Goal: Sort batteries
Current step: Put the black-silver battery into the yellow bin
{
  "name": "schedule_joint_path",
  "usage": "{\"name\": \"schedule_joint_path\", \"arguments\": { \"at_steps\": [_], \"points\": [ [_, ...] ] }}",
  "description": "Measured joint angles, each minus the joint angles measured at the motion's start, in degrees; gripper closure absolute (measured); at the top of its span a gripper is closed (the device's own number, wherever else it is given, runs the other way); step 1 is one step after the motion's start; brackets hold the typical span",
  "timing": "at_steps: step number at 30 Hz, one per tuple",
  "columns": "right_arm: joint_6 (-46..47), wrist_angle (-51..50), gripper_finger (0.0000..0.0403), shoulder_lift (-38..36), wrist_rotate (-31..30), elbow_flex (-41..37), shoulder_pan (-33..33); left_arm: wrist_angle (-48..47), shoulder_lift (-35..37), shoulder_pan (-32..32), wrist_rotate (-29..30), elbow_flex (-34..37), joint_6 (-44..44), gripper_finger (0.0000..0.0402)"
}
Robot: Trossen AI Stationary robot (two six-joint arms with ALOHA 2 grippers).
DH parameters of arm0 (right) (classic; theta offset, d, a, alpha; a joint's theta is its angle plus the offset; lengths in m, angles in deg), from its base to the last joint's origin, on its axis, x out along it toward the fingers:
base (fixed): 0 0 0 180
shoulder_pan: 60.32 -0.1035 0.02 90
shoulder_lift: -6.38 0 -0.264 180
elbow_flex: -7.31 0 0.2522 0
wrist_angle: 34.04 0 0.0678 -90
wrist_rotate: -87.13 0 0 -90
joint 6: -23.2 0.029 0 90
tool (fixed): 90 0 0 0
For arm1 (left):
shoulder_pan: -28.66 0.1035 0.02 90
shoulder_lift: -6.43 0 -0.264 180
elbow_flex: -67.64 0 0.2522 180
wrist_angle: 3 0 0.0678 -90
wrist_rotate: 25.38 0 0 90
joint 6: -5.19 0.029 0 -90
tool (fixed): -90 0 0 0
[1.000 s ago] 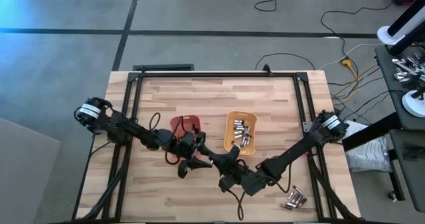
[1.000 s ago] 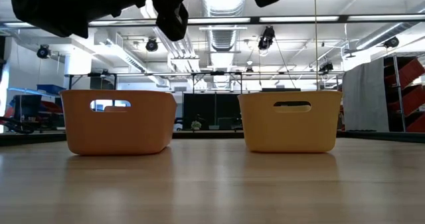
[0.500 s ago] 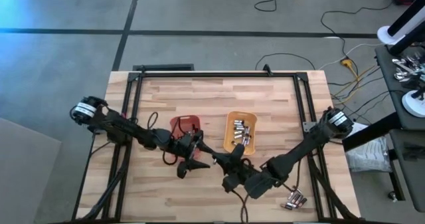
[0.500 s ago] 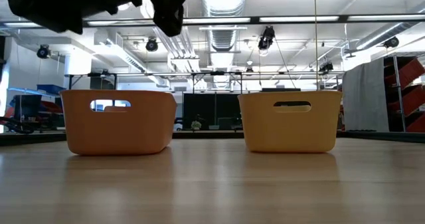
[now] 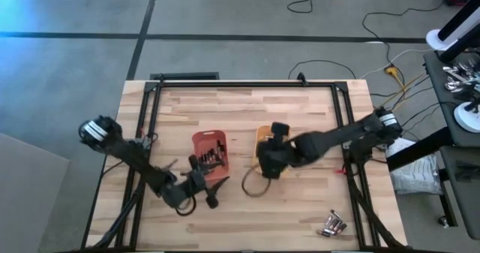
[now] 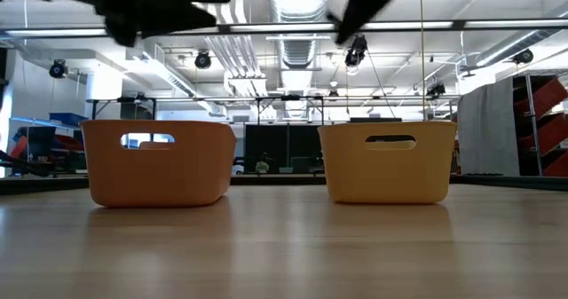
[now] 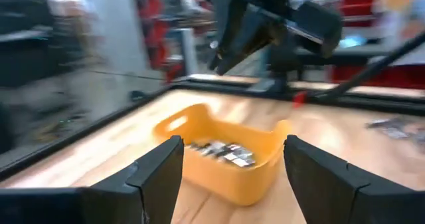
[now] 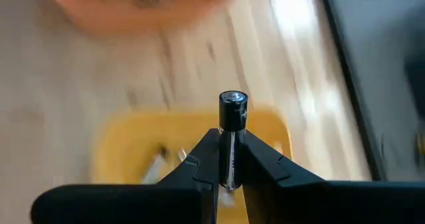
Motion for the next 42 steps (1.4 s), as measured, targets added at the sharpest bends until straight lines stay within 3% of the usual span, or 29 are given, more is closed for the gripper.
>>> {"name": "schedule_joint_path", "arguments": {
  "at_steps": [2, 5, 7, 11, 19, 29, 42],
  "points": [
    [1.2, -0.6, 0.0373, 0.9, 5.3, -2.0, 4.1, -0.3, -4.2, -0.7, 4.8, -1.1, -3.9, 0.0168],
    [0.8, -0.4, 0.0373, 2.7, 14.3, -5.5, 9.6, -0.2, -10.3, -0.5, 5.6, -3.7, -7.4, 0.0169],
    [0.1, 0.2, 0.0373, 3.5, 17.0, -7.7, 12.7, -0.4, -14.0, -0.1, 5.8, -5.5, -6.8, 0.0169],
    [0.9, 2.5, 0.0373, 5.1, 18.1, -12.0, 16.8, -0.3, -18.8, 0.3, 8.6, -9.3, -5.8, 0.0169],
    [8.8, 11.7, 0.0371, 5.4, 21.2, -17.9, 18.0, -1.1, -20.3, 0.1, 10.1, -15.6, 7.8, 0.0169],
    [16.5, 18.6, 0.0364, 5.2, 22.1, -24.5, 17.9, -1.2, -20.3, 0.1, 11.0, -15.9, 7.9, 0.0169],
    [17.1, 20.0, 0.028, 5.4, 22.1, -22.9, 17.3, -1.1, -20.2, 0.2, 12.0, -16.8, 9.7, 0.0169]
  ]
}}
